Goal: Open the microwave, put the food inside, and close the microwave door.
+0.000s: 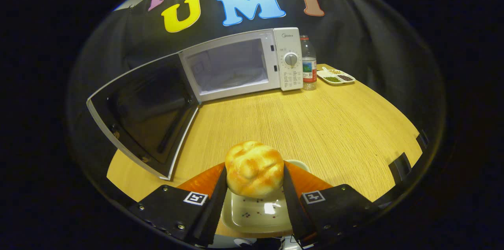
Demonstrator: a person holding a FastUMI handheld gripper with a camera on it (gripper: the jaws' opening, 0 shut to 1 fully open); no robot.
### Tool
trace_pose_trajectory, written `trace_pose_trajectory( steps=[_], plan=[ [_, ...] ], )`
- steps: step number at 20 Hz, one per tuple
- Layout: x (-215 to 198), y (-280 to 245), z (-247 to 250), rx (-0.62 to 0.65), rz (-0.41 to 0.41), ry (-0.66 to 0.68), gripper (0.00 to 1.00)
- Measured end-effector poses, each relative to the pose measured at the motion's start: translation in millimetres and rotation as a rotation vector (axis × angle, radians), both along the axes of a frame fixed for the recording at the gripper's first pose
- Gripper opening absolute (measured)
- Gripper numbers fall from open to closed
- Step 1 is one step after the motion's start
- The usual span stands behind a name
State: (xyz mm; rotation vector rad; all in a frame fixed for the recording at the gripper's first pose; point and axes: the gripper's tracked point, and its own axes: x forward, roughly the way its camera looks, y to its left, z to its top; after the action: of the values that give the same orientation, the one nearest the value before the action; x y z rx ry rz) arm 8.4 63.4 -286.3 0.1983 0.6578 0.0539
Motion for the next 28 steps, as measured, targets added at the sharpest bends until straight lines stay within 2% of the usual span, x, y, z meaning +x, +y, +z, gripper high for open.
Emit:
trace_pose_trajectory(
  steps=[4,15,22,28],
  plan=[
    [39,20,25,0.093,0.008,-0.073,0.72],
    [130,52,52,0.316,-0.011,-0.151,0.72],
    [180,69,52,0.443,-0.043,-0.158,0.72],
    [221,73,32,0.482,-0.070,-0.147,0.72]
  ],
)
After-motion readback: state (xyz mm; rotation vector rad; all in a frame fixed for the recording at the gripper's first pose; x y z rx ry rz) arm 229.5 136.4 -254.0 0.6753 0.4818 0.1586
